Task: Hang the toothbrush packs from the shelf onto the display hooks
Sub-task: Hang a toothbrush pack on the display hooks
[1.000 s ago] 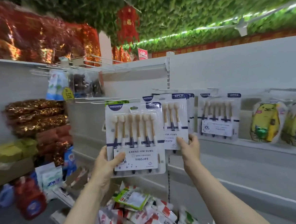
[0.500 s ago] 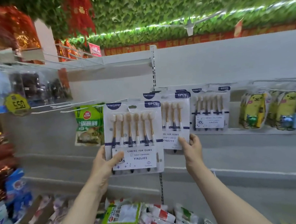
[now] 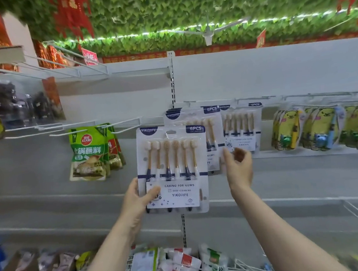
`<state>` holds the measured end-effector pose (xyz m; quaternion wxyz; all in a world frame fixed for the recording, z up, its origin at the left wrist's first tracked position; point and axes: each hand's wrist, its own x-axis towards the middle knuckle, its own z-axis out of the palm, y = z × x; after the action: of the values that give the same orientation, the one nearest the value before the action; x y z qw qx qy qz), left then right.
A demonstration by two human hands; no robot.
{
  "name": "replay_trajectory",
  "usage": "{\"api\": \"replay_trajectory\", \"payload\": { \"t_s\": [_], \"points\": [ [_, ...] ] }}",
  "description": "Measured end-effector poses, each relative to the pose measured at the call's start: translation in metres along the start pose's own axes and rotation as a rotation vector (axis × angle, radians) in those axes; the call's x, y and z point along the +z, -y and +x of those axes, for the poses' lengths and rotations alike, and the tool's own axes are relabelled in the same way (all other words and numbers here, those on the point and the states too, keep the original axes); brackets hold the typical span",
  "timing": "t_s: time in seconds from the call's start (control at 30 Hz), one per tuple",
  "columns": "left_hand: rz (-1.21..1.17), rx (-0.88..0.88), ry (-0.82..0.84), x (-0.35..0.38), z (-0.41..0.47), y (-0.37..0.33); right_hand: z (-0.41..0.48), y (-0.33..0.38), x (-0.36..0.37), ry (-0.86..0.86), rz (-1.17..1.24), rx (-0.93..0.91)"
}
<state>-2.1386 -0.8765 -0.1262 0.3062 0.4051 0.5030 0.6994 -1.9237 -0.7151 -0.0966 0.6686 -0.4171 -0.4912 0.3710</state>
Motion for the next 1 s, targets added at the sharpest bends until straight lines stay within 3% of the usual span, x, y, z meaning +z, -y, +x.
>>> {"api": "replay_trajectory", "payload": {
  "t_s": [0.13, 0.23, 0.5, 1.0],
  "points": [
    [-0.025, 0.001, 0.04, 0.017, 0.002, 0.001, -0.014, 0.042, 0.004, 0.275, 0.288, 0.081],
    [-0.05, -0.004, 0.07, 0.029, 0.005, 0.005, -0.017, 0.056, 0.003, 0.364, 0.302, 0.08],
    [0.003, 0.024, 0.129, 0.06, 0.019, 0.0, 0.004, 0.069, 0.001, 0.302, 0.345, 0.0],
    [-0.011, 0.036, -0.06, 0.067, 0.06, 0.009, 0.037, 0.077, 0.027, 0.272, 0.34, -0.063]
  ]
}}
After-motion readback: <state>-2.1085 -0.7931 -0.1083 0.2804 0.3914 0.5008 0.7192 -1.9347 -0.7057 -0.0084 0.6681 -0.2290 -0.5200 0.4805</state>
